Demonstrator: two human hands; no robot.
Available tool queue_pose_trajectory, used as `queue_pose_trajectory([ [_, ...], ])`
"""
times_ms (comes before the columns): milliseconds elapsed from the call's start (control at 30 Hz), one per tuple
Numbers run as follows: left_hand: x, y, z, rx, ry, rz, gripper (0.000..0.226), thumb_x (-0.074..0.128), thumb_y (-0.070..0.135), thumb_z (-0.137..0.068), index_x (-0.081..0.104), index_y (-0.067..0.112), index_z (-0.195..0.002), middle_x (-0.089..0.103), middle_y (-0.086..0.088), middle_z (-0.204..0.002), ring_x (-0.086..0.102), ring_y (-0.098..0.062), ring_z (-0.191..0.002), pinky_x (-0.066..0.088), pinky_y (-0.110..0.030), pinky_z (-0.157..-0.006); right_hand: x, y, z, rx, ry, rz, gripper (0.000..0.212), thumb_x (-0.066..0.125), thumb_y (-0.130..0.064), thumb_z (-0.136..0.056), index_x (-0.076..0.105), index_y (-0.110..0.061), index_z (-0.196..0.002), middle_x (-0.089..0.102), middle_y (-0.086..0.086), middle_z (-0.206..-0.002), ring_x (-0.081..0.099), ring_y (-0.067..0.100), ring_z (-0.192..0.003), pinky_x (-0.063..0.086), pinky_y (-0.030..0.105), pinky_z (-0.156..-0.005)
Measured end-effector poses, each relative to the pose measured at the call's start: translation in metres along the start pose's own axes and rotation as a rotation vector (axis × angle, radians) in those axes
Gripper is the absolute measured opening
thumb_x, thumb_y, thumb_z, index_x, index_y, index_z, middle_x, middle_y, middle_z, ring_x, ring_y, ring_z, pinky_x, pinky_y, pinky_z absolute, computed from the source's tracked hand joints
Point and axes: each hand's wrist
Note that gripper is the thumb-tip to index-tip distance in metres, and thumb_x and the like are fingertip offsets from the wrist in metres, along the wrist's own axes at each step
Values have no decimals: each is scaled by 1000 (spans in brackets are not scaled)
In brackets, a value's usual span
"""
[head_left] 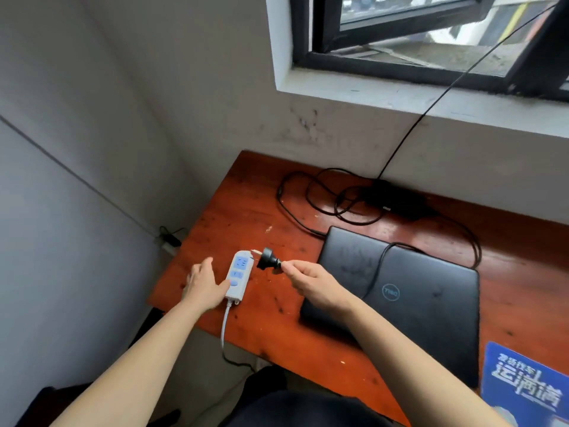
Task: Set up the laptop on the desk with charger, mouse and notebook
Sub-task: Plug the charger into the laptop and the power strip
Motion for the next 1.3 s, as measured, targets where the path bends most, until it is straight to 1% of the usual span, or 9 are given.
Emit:
queue_pose_trajectory([
  [200,18,-17,-42,7,-227,-6,88,64,55,-87,26,7,-151,36,-20,-152,35,-36,-140,34,-41,-112,33,-7,-19,70,73,53,30,52,-50,-99,72,-29,-108,41,-16,-67,36,12,-68,31,33,-68],
  [333,35,-18,-55,52,-289,-20,79,62,65,-81,45,9,-134,51,-16,-139,47,-34,-129,41,-38,-102,48,-8,-23,155,87,165,29,52,-40,-103,73,-22,-111,42,-20,-58,37,-1,-58,32,19,-62],
  [467,47,-21,-62,79,-240,-75,90,69,74,-65,46,13,-127,52,-11,-133,46,-31,-127,42,-38,-98,57,-5,-21,270,185,115,29,50,-36,-105,70,-17,-110,42,-22,-52,37,-2,-51,30,16,-57],
  [567,52,-19,-67,101,-202,-83,84,76,63,-61,43,13,-120,54,-11,-127,50,-30,-120,45,-38,-91,58,-2,-22,302,190,134,28,48,-36,-105,70,-18,-110,43,-22,-51,39,-2,-48,31,12,-53],
  [733,50,-18,-59,130,-136,70,73,79,49,-59,28,23,-104,62,-7,-104,61,-33,-96,44,-34,-70,63,7,-41,309,156,453,28,48,-37,-105,71,-21,-106,60,-9,-71,57,-4,-52,39,9,-54],
  [833,40,-18,-49,183,-79,130,67,76,46,-60,24,26,-97,63,-4,-85,61,-33,-76,41,-33,-60,66,12,-54,279,169,570,30,45,-40,-105,70,-23,-104,71,1,-87,67,14,-71,43,14,-59],
  [933,22,-18,-43,215,27,139,62,74,42,-64,23,27,-94,60,-1,-77,55,-26,-60,34,-27,-47,62,11,-67,234,180,673,31,43,-44,-104,69,-26,-106,70,-2,-90,61,21,-84,46,33,-72],
  [1133,-2,-14,-46,356,191,-2,59,77,34,-72,37,22,-113,55,2,-75,44,-16,-53,18,-17,-40,56,2,-78,165,168,513,28,47,-42,-103,70,-26,-101,59,-12,-72,52,6,-68,42,28,-65],
  [1300,-4,-12,-43,464,197,-44,57,81,31,-72,46,16,-114,51,5,-78,42,-11,-55,15,-13,-41,53,2,-80,371,81,8,28,52,-28,-104,71,-7,-102,54,-6,-64,46,9,-55,40,23,-54],
])
Point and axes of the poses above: each hand's wrist, its own z-axis away from the middle knuckle, its own x-axis out of the palm, y = z × x
